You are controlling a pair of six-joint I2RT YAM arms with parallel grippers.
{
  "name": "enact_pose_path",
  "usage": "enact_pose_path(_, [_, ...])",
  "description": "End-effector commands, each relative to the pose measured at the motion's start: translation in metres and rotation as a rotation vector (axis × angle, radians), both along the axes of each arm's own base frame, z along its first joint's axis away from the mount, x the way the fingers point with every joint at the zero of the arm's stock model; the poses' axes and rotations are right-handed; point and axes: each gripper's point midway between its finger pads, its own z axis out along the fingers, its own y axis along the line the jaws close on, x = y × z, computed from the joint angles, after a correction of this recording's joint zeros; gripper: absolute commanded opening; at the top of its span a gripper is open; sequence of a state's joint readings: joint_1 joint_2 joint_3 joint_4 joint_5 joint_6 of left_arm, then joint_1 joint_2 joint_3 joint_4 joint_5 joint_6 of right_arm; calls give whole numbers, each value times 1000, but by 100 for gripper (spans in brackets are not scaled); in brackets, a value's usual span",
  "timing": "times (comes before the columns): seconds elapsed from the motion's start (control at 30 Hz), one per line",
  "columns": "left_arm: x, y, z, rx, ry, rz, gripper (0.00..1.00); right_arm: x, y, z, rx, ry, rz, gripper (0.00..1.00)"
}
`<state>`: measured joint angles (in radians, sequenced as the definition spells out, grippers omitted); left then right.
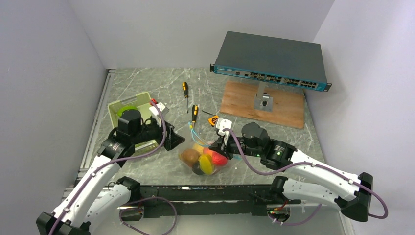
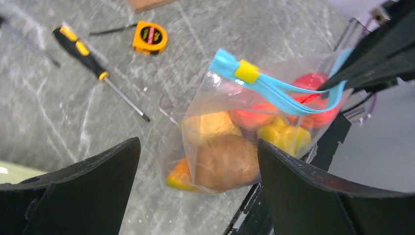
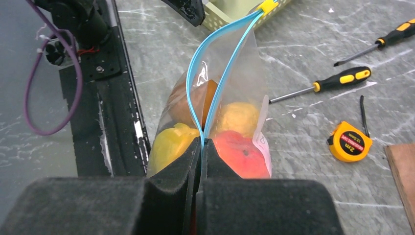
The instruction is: Place the food in the zip-top bag and seal the zipper
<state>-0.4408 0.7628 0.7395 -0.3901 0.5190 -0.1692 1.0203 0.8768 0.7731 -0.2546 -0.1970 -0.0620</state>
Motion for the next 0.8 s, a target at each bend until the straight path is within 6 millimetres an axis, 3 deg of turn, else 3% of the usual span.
enact_pose_path(0.0, [-18, -17, 30, -73, -271, -320, 95, -7, 6, 19, 79, -33, 71, 0])
enact_pose_path(0.17, [-13, -17, 27, -102, -299, -422, 90, -9, 8, 18, 80, -28, 84, 0])
enact_pose_path(0.3, [-4, -21, 14, -73, -220, -493, 76, -9, 8, 18, 81, -27, 92, 0])
enact_pose_path(0.47, [0, -33, 20, -163, -158, -583, 56, -9, 8, 18, 78, -24, 93, 0])
enact_pose_path(0.6, [-16, -35, 24, -241, -162, -676, 55, -8, 6, 17, 72, -20, 81, 0])
enact_pose_path(0.77, [-25, -33, 25, -244, -185, -696, 63, -7, 6, 16, 58, -16, 76, 0])
